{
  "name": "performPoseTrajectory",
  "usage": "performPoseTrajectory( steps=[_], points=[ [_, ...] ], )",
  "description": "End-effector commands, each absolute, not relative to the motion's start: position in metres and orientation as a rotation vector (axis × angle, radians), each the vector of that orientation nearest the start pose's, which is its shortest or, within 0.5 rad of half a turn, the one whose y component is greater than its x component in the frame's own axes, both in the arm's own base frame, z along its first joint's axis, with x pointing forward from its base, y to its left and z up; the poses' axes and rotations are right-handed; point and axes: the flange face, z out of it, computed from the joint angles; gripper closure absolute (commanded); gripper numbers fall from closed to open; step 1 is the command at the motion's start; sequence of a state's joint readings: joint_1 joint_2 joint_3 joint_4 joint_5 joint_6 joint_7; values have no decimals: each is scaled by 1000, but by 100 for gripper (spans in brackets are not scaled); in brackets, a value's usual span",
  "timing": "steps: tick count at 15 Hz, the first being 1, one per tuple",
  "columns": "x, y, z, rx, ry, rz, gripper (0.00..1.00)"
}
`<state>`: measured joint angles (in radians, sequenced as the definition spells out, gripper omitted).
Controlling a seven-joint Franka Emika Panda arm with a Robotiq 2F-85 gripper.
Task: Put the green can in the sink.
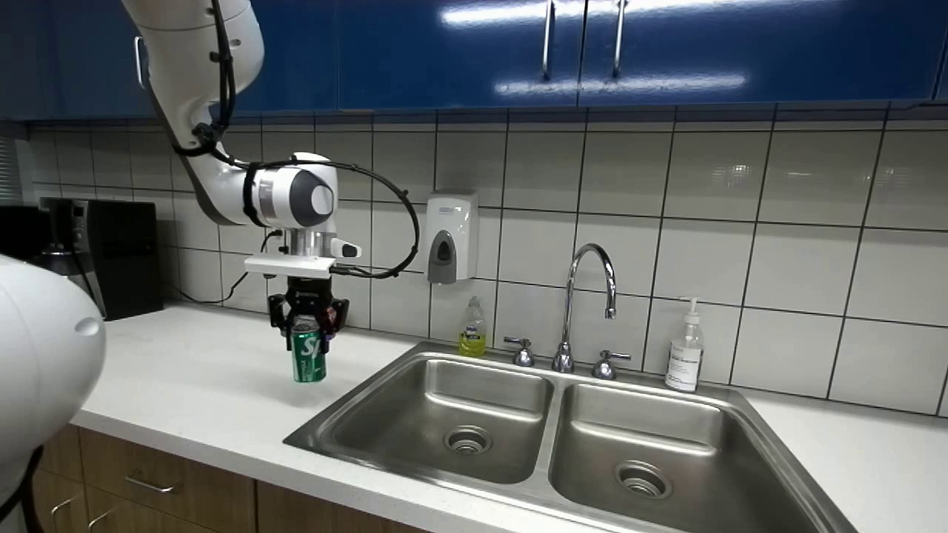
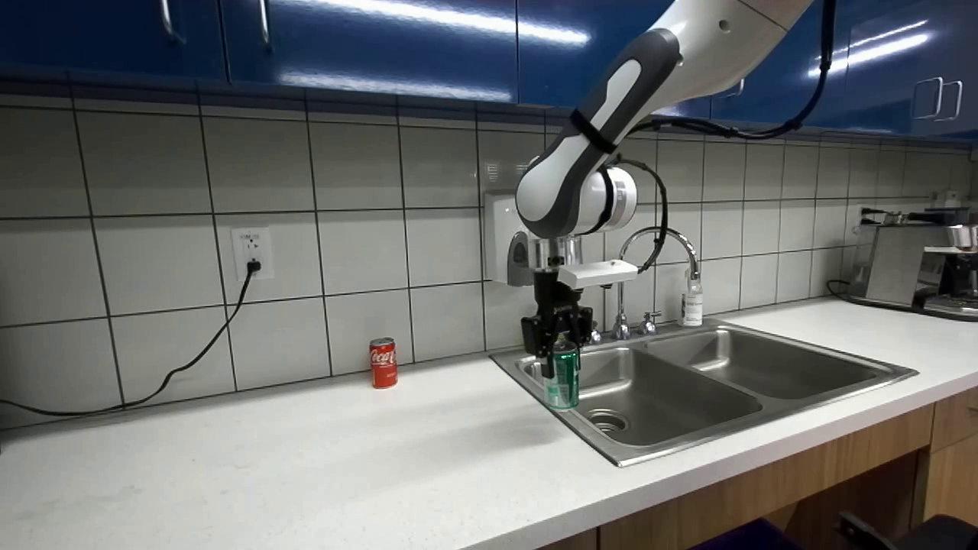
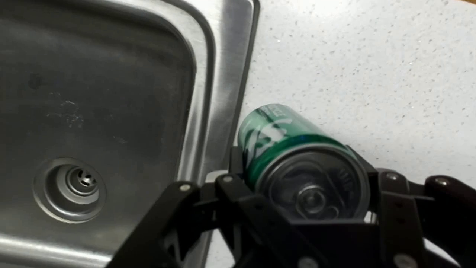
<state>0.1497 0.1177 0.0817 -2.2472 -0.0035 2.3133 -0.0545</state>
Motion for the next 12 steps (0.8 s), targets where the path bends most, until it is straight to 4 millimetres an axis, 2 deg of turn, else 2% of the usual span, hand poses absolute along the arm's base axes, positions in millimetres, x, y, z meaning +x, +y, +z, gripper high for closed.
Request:
performPoseTrajectory(
  steps=[1, 6, 9, 12],
  points=[
    [526, 65, 323, -3153, -236, 65, 61],
    [535, -27, 321, -3162, 80, 51, 61],
    [541, -69, 317, -3152, 218, 43, 61],
    [558, -104, 302, -3139, 301, 16, 61]
  ],
)
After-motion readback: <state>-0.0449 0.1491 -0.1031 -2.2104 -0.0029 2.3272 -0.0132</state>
